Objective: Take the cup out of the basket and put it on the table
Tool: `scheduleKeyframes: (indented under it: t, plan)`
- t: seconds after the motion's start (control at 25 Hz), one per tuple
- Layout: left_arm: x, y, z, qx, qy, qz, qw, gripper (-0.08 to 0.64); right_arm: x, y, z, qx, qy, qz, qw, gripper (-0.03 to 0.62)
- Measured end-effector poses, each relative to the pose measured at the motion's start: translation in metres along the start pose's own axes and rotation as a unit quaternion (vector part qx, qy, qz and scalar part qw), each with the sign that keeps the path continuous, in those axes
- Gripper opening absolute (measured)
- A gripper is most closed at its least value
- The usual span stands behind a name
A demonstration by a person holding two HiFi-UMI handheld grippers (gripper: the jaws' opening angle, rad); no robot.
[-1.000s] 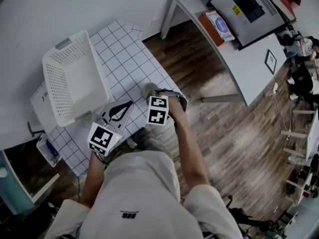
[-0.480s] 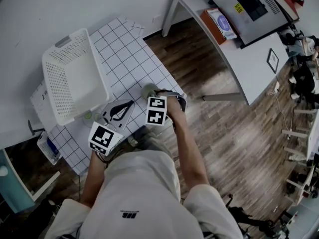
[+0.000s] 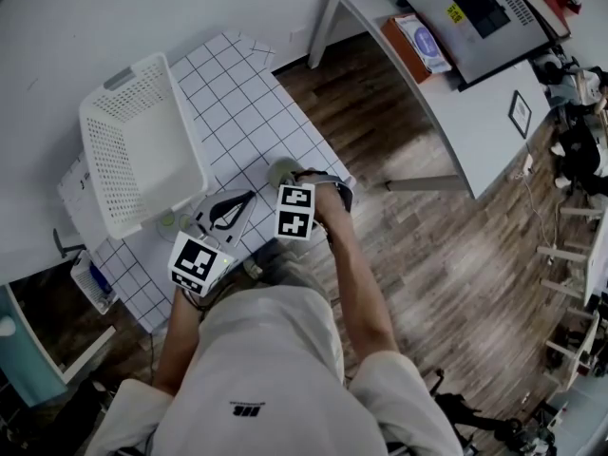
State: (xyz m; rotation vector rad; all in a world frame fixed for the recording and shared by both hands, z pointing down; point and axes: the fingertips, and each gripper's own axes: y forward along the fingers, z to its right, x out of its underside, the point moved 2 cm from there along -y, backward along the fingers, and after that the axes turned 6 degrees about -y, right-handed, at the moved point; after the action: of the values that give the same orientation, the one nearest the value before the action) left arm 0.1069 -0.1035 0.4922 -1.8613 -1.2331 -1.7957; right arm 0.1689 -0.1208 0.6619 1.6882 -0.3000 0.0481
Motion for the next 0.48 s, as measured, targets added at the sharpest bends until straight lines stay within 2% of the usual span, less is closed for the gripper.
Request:
scheduleKeyframes:
  t: [0.48]
  plan:
    - [0.0009, -0.0025, -0.0001, 0.004, 0.000, 0.004, 1.0000, 0.009, -0.0051, -0.0041, -0.0021, -0.009, 0.004, 0.007, 1.000, 0.040]
